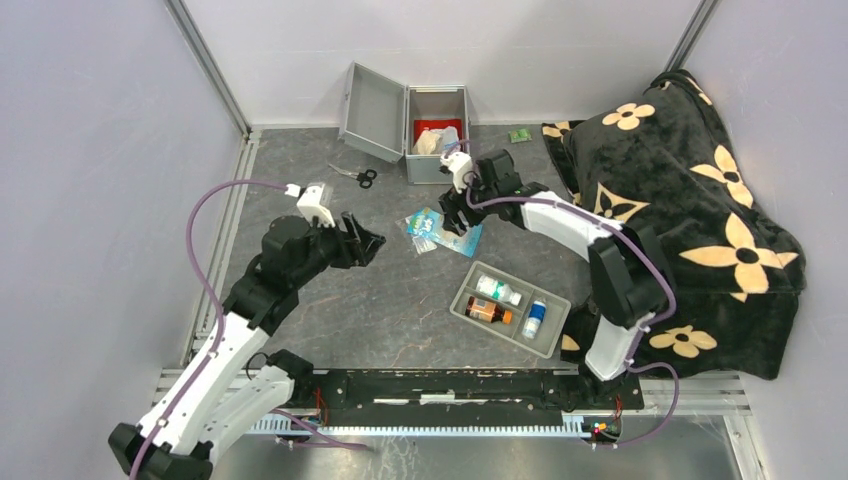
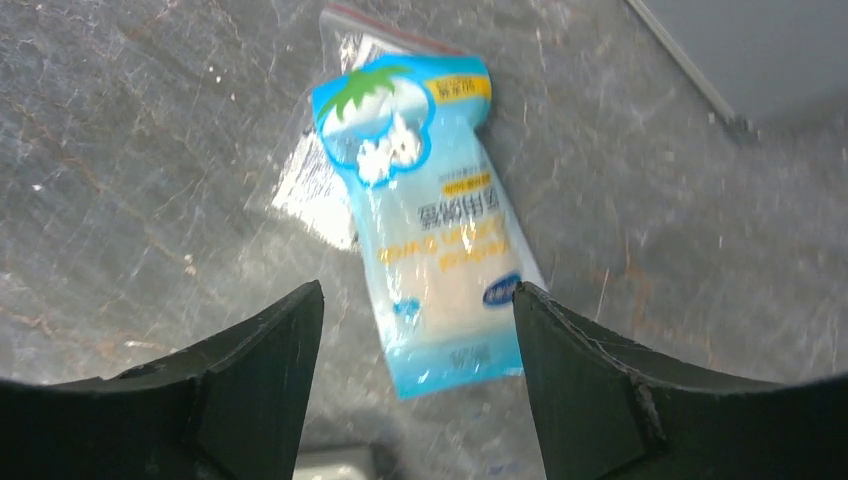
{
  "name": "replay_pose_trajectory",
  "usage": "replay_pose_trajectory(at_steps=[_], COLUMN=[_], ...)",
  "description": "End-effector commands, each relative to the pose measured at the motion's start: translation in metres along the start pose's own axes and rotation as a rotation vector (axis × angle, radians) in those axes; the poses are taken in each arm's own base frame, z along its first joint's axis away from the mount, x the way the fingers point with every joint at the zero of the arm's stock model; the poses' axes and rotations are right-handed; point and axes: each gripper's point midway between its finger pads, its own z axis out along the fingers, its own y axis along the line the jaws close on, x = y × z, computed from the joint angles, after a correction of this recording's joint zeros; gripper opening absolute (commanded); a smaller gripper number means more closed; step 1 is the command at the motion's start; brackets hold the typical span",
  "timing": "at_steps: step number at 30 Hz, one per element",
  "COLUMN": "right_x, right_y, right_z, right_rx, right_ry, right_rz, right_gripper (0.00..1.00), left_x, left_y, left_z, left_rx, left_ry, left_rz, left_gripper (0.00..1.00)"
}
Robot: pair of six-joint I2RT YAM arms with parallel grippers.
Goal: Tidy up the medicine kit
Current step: Pick up the medical item at the center of the board.
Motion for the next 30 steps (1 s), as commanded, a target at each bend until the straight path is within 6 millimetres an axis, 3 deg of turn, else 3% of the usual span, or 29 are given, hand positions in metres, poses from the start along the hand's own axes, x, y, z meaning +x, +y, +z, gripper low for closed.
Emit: replay_pose_trajectory(at_steps=[1, 8, 18, 24, 30], right_x=[-0.017, -0.008, 0.021, 0.031, 0.006], right_y=[-0.005, -0.018, -0.021, -0.018, -0.017], right_z=[0.021, 0.057, 0.075, 0.079, 0.065], right_rx=[-0.083, -0.18, -0.298, -0.322, -0.291], right_ry=[0.032, 0.136, 0.196, 0.212, 0.145], right_rz=[-0.148, -0.242, -0.204, -0.183, -0.207], right_gripper=[0.75, 0.72, 0.69, 0.51, 0.15], left_x=[0.012, 0.017, 0.02, 0.024, 0.016], left_y=[-0.001, -0.001, 0.006, 0.009, 0.014], left_z=[-0.014, -0.02, -0.028, -0.027, -0.031], left_rx=[0.013, 0.01, -0.02, -0.037, -0.071], left_ry=[0.011, 0.046, 0.045, 0.063, 0.057], left_rz=[-0.046, -0.032, -0.013, -0.016, 0.044], left_gripper=[0.74, 0.75, 0.75, 0.75, 0.76])
